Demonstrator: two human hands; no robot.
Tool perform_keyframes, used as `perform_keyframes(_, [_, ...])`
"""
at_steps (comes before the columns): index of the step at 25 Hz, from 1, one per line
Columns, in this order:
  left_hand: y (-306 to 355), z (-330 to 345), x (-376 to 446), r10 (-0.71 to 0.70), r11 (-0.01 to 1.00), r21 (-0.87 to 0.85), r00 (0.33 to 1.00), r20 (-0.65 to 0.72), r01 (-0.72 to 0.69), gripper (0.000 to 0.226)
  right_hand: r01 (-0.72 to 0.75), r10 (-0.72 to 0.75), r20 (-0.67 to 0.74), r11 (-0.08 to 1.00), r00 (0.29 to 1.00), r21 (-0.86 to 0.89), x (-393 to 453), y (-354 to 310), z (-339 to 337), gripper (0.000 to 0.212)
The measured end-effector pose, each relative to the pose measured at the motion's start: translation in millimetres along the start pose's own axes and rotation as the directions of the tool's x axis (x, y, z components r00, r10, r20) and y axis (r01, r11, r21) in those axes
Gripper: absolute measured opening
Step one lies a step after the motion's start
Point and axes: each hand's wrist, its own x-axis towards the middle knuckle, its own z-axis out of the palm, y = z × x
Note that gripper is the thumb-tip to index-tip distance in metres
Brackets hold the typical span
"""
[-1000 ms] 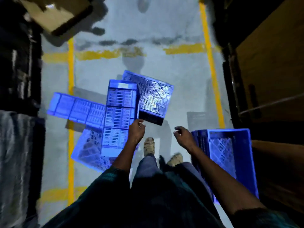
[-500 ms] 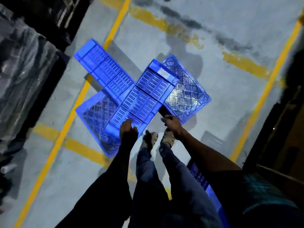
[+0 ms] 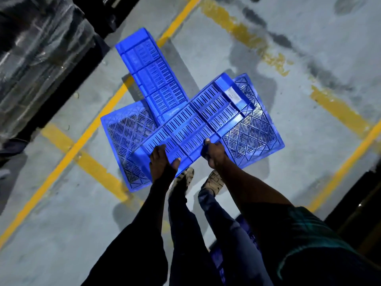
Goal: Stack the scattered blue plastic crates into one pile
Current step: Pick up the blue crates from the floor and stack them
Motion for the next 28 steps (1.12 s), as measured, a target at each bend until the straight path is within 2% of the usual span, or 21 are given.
perform_keyframes(1, [-0.8,-2.3,-0.4,0.029,1.0,0.0,1.0,-0.009,-0.029,0.076,0.016,-0.016,-0.002,1.0,1.0,-0.004,-3.0,-0.3,4.3,0.018])
perform_keyframes(2, [-1.1,-5.1,-1.7,0.05,0.999,0.004,0.999,-0.016,-0.05,0.079,0.03,-0.03,0.0,0.999,1.0,-0.015,-7.0,-1.4,9.5,0.012])
perform_keyframes(6, [-9.2,-22.0,-19.6,0.033,0.992,0.12,0.999,0.039,-0.037,0.092,0.06,-0.057,0.05,0.996,0.997,-0.064,-34.0,-4.8,19.7,0.016])
perform_keyframes(9, [-14.4,-47.7,-37.1,0.041,0.973,0.226,0.999,-0.002,-0.039,0.09,0.076,-0.075,0.041,0.997,0.996,-0.016,-68.9,-6.1,3.5,0.029])
perform_keyframes(12, [-3.0,-81.1,-57.6,0.081,0.948,0.313,0.994,-0.077,-0.054,0.092,0.12,-0.12,-0.012,0.988,0.993,0.1,-113.7,-2.9,-22.5,0.03])
perform_keyframes(16, [17.6,-117.5,-84.0,0.279,0.914,0.334,0.955,-0.104,-0.231,0.084,0.169,-0.139,-0.114,0.935,0.984,0.311,-178.2,3.6,-52.8,0.03])
perform_keyframes(19, [28.3,-139.9,-90.4,0.339,0.928,0.224,0.924,-0.175,-0.298,0.082,0.207,-0.143,-0.178,0.881,0.974,0.426,-222.5,-5.7,-69.3,0.026])
perform_keyframes(21, [37.5,-153.3,-91.0,0.319,0.947,0.042,0.921,-0.224,-0.318,0.089,0.27,-0.165,-0.247,0.828,0.955,0.491,-250.8,-13.7,-83.1,0.022])
perform_keyframes(22, [42.2,-158.1,-88.1,0.293,0.944,-0.087,0.932,-0.216,-0.317,0.092,0.3,-0.176,-0.275,0.801,0.945,0.518,-264.6,-16.8,-89.8,0.018])
perform_keyframes(24, [55.4,-164.1,-81.3,0.239,0.901,-0.357,0.969,-0.067,-0.247,0.091,0.335,-0.188,-0.302,0.75,0.935,0.57,-289.0,-16.7,-104.3,0.013])
perform_keyframes(26, [70.4,-167.9,-76.2,0.189,0.869,-0.481,0.976,0.111,-0.114,0.069,0.344,-0.189,-0.303,0.701,0.934,0.625,-306.0,-11.1,-117.1,0.011])
perform_keyframes(28, [83.7,-171.2,-85.6,0.211,0.862,-0.488,0.973,0.098,-0.138,0.035,0.35,-0.203,-0.288,0.621,0.936,0.701,-322.9,0.6,-130.2,0.015])
